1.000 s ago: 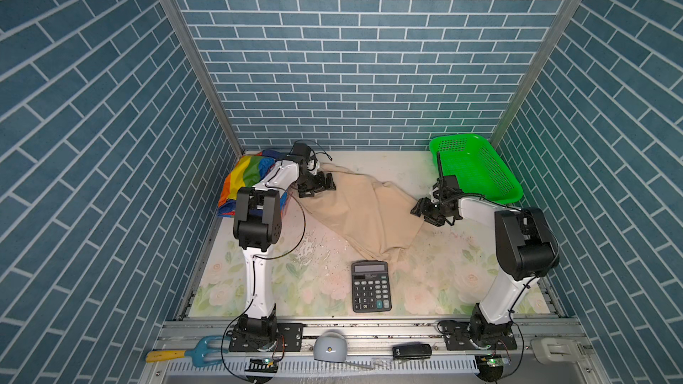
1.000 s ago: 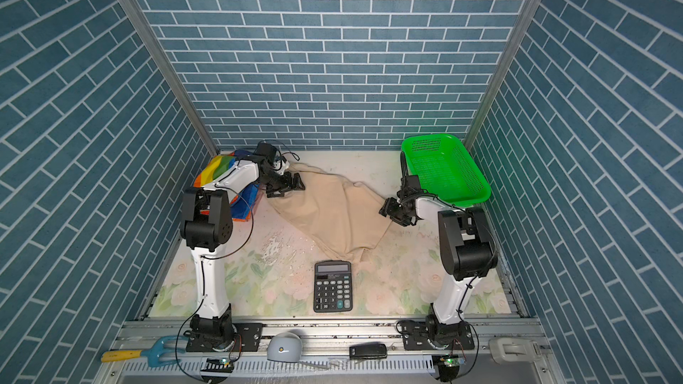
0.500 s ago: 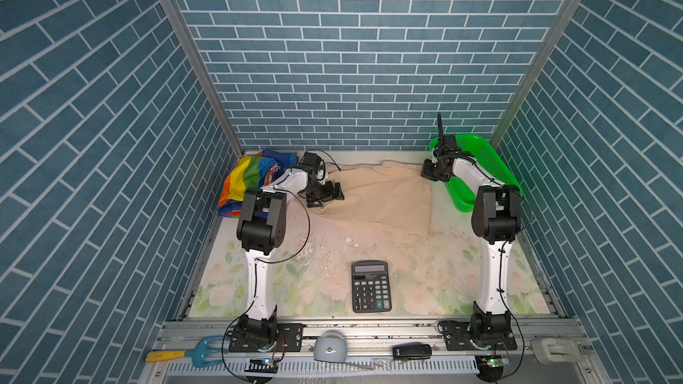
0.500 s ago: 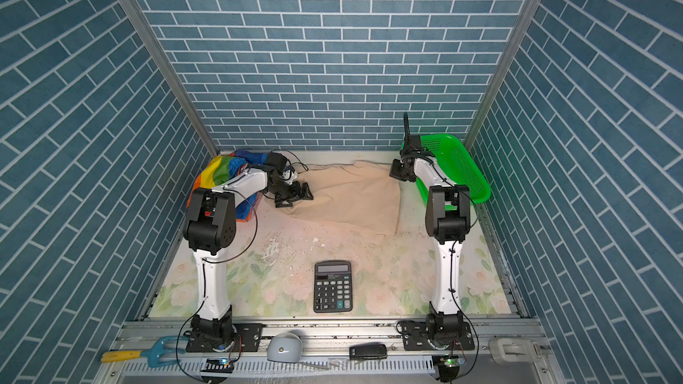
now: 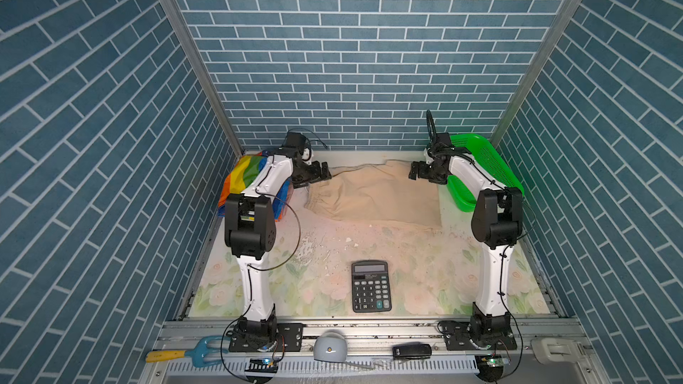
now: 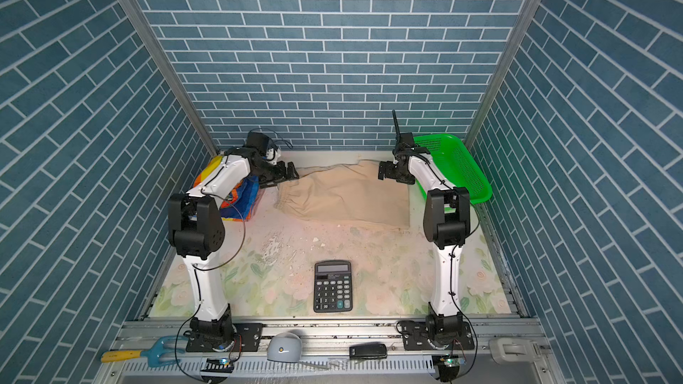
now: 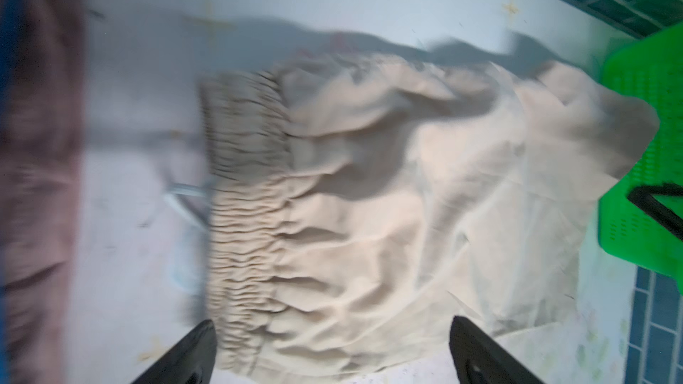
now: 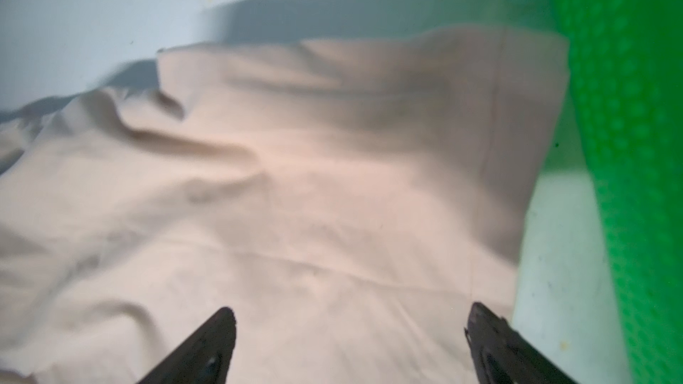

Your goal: Fold and stack the shorts

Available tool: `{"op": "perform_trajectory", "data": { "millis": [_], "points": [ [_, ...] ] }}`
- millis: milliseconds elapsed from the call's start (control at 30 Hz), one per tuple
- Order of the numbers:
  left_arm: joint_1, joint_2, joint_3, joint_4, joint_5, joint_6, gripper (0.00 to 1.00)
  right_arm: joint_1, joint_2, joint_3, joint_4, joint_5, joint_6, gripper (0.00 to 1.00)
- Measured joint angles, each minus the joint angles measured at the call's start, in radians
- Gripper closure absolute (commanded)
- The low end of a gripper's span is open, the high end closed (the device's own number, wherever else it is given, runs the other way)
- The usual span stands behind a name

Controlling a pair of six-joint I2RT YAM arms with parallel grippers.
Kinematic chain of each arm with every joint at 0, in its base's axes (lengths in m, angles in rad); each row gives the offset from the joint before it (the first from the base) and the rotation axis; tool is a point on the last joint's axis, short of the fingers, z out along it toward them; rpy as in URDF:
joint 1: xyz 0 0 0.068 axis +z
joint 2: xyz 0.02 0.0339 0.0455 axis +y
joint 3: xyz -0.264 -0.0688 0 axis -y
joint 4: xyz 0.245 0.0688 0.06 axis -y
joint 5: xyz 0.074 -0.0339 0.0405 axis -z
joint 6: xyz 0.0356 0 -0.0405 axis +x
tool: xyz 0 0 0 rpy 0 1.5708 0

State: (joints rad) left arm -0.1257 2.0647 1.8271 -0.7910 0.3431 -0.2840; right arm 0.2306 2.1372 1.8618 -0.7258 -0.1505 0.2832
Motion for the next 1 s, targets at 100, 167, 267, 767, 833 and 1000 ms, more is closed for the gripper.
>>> {"op": "perform_trajectory", "data": {
  "millis": [100,167,267,767,833,1000],
  "points": [
    [0.008,0.007,0.016,-0.034,-0.084,0.041,0.0,0.027,-0.11,-0.107,0.024,-0.006,0.0,0.02],
    [0.001,0.026,0.026,-0.045,-0.11,0.058,0.0,0.039,-0.174,-0.181,0.052,-0.014,0.005,0.02],
    [-0.009,0.085,0.053,-0.051,-0.121,0.077,0.01,0.038,-0.233,-0.282,0.085,-0.023,0.008,0.01],
    [-0.045,0.294,0.154,-0.04,-0.112,0.109,0.14,0.013,-0.267,-0.525,0.174,-0.091,0.05,0.01],
    [-0.047,0.304,0.165,-0.039,-0.112,0.113,0.21,0.008,-0.276,-0.528,0.184,-0.097,0.053,0.01],
    [-0.051,0.338,0.212,-0.042,-0.117,0.124,0.52,-0.004,-0.296,-0.528,0.211,-0.108,0.053,0.01]
  ]
}}
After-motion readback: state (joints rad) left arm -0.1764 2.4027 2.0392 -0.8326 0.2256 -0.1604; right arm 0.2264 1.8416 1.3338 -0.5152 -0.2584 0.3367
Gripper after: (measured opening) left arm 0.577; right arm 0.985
